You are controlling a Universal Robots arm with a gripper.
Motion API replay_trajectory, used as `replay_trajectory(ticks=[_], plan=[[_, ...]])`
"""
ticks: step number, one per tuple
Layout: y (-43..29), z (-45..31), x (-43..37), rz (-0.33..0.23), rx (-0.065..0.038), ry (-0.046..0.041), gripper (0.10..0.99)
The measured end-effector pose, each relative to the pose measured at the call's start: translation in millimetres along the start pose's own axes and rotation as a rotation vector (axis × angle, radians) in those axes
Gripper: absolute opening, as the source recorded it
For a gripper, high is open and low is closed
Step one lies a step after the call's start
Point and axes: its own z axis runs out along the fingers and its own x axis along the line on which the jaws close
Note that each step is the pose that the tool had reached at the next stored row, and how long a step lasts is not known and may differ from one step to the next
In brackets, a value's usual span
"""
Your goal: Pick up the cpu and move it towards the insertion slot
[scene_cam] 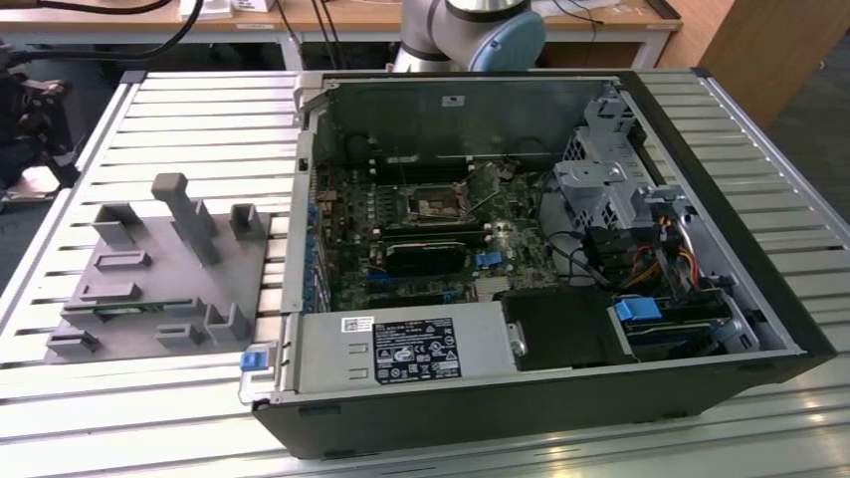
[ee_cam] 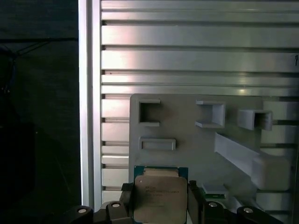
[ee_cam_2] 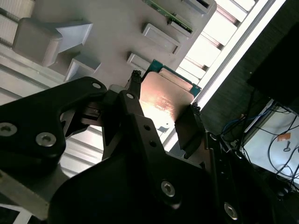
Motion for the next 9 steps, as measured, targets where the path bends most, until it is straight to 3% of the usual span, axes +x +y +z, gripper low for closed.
replay_trajectory(ticks=[3, 9], plan=[[-0.1, -1.5, 0.0, 0.000, -0.019, 0.0002, 0.541], [0.2, -5.0, 0.0, 0.000, -0.047, 0.0003, 0.541]])
